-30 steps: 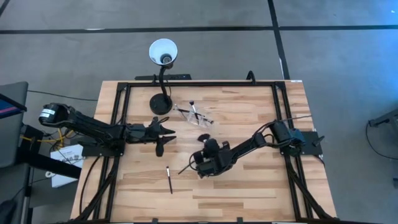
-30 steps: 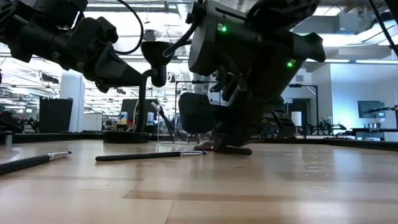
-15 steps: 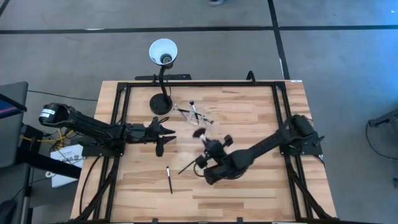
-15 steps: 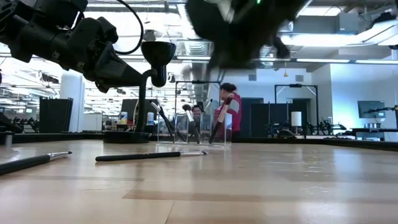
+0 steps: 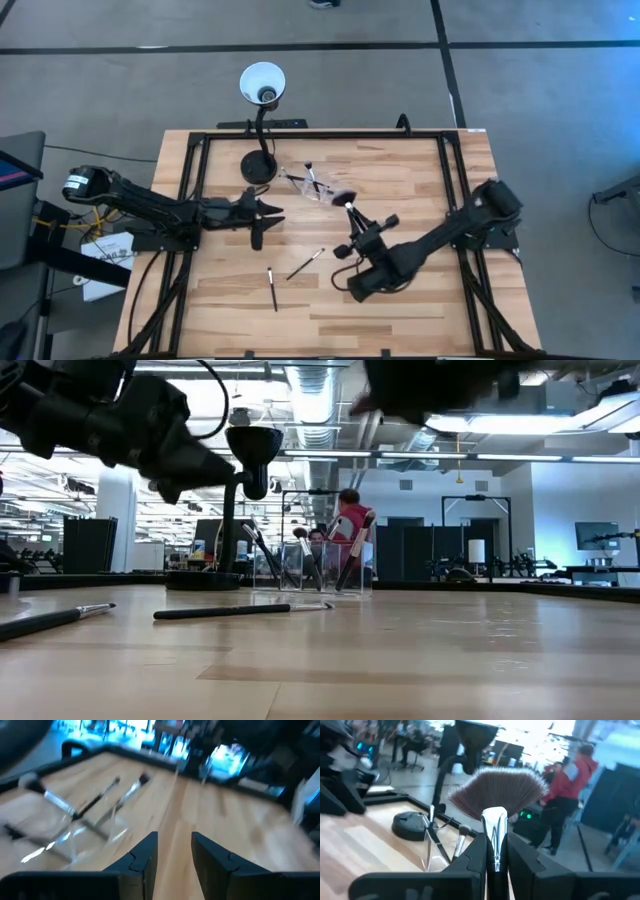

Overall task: Sort items
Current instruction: Put the highlighter brush into the left section of the transparent organizer

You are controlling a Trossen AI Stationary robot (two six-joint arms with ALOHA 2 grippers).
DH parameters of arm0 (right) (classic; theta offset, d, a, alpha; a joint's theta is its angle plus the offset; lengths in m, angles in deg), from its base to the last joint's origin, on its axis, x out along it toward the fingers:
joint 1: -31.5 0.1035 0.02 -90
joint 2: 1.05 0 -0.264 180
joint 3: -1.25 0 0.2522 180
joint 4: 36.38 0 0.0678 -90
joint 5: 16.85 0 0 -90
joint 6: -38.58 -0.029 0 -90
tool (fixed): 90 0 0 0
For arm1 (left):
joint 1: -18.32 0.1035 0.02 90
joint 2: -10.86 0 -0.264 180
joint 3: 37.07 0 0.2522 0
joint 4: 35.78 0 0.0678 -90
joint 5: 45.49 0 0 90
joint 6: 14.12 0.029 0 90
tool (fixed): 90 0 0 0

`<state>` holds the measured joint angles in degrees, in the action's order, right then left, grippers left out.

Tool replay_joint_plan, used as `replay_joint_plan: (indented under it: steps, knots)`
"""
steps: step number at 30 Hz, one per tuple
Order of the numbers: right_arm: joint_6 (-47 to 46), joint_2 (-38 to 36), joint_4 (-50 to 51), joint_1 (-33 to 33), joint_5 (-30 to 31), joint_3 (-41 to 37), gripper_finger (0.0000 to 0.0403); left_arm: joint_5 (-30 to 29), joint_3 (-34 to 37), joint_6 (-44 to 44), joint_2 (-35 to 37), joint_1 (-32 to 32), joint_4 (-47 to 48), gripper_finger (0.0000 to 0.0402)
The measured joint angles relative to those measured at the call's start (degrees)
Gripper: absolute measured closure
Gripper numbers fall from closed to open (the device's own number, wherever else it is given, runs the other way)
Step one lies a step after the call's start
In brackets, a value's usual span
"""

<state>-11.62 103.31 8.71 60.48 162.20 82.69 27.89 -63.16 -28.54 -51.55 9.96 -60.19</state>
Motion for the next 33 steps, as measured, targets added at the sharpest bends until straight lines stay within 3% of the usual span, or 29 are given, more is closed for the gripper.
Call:
replay_joint_plan:
  steps: [4,7,16,23,27,29,33]
  knots:
    - [-11.4,4.7,-0.9,-2.7,0.8,-1.0,0.0356,0.2,0.0,-0.3,0.0,0.0,-8.8,0.0286]
    - [-12.0,7.8,-2.5,-4.6,0.7,0.5,0.0353,0.2,0.0,0.4,0.0,0.0,-13.6,0.0286]
    - [16.7,11.3,-10.9,-6.9,-0.7,10.6,0.0356,0.2,-0.1,0.4,-1.0,0.2,-15.3,0.0286]
    - [25.2,11.2,-17.0,-6.6,-2.9,10.9,0.0357,-0.1,-0.1,0.4,-2.2,0.2,-15.7,0.0286]
    - [32.5,11.2,-21.5,-6.1,-6.8,10.9,0.0356,-0.2,-0.1,0.4,-2.3,0.2,-15.8,0.0286]
    - [39.9,11.2,-26.8,-5.8,-9.1,10.9,0.0356,-0.2,-0.2,0.4,-2.3,0.2,-15.8,0.0286]
    - [58.8,11.2,-41.6,-5.4,-19.8,10.9,0.0356,-0.3,-0.2,0.4,-2.1,0.2,-15.9,0.0286]
